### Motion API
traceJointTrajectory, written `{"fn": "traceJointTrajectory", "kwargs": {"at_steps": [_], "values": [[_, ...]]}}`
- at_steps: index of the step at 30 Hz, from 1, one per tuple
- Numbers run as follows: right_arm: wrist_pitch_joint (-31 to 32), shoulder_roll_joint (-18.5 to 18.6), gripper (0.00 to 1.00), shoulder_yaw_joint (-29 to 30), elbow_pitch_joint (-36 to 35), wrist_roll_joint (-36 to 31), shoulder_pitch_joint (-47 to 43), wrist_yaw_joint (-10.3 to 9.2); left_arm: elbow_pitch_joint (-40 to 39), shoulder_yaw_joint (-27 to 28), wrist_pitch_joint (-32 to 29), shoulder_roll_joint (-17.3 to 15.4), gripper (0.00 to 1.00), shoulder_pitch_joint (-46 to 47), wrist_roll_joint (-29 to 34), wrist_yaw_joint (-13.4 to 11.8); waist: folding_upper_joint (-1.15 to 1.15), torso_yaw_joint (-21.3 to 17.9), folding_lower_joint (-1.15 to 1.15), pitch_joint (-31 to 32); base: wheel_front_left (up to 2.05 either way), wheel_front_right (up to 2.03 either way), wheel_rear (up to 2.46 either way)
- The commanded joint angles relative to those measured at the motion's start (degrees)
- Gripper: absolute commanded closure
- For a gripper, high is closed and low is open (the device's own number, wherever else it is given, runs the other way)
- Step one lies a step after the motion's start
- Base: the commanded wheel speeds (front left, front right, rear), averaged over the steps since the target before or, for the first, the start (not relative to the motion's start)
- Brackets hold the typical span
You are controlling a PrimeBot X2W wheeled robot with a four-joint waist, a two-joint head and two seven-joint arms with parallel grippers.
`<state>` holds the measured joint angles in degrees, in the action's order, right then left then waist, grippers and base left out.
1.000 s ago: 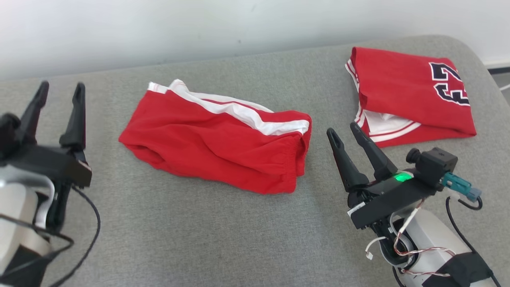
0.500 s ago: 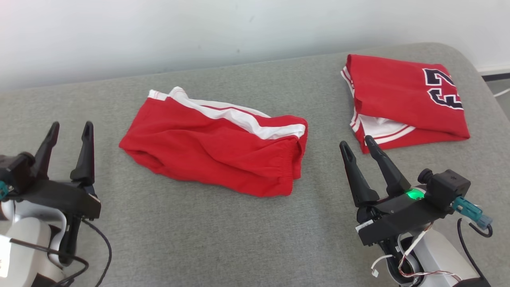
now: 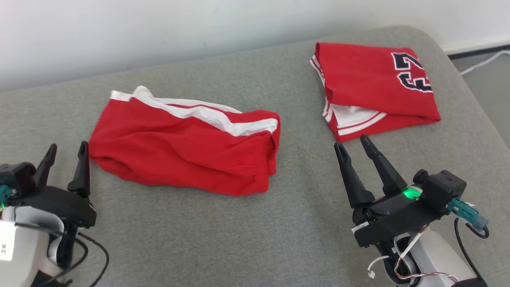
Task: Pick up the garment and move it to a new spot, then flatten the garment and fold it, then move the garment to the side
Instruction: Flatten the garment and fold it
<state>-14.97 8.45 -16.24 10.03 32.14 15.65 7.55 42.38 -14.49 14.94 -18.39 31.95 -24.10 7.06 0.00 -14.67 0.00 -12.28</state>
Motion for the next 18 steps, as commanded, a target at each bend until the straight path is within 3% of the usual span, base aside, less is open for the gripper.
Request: {"fn": "traceJointTrajectory", "kwargs": {"at_steps": [1,18], "values": [[-0.3,0.2,0.00,0.2,-0.3,-0.3,0.6,-0.14,1.2,-0.2,0.4,-0.3,0.00,1.1,-0.2,0.2,0.00,-1.4,0.00,-1.5,0.00,0.00,0.00],[-0.3,-0.2,0.00,0.1,-1.0,-0.9,2.0,-0.14,18.9,-8.8,-1.9,-1.6,0.00,9.5,-6.8,0.3,0.00,-4.6,0.00,-5.6,0.00,0.00,0.00]]}}
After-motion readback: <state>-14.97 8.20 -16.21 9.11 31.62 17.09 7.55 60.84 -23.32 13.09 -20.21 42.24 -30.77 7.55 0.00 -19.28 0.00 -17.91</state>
